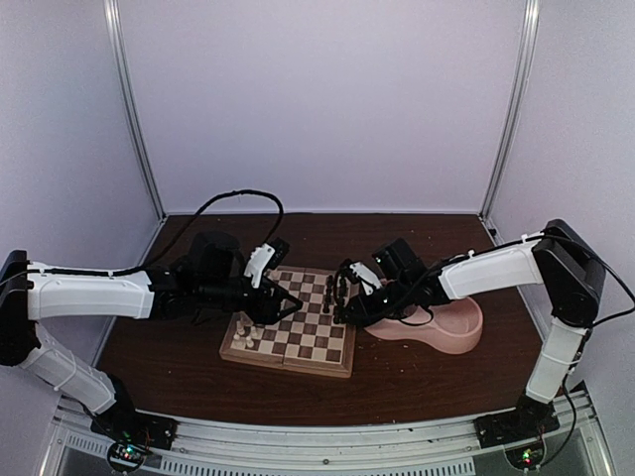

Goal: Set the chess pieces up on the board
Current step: Pick up the bishop from the chessboard.

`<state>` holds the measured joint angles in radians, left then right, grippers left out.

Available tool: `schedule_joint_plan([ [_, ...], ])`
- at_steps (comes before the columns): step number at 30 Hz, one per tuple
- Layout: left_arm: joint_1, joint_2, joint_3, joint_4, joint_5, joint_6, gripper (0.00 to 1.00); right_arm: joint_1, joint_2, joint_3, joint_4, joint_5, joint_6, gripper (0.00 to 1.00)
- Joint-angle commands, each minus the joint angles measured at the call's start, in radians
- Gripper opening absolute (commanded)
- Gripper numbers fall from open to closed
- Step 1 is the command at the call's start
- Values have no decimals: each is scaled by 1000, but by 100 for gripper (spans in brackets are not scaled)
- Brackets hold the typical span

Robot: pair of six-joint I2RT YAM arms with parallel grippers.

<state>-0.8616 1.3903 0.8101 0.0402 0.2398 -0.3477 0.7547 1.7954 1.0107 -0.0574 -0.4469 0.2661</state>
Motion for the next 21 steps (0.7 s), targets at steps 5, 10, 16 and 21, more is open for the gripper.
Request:
schedule_joint_plan([
  [5,-7,-10,29,11,-6,16,55,-5,-33,-31,-9,-20,-19,30],
  [10,-6,-10,29,10,-9,16,55,-5,-51,-49,-23,6,-28,31],
  [16,-7,-4,32,10,-5,16,55,-5,-39,-39,-46,19,-31,29],
  [21,-7,-1,35,7,-4,16,55,-5,-33,-34,-64,18,-33,23],
])
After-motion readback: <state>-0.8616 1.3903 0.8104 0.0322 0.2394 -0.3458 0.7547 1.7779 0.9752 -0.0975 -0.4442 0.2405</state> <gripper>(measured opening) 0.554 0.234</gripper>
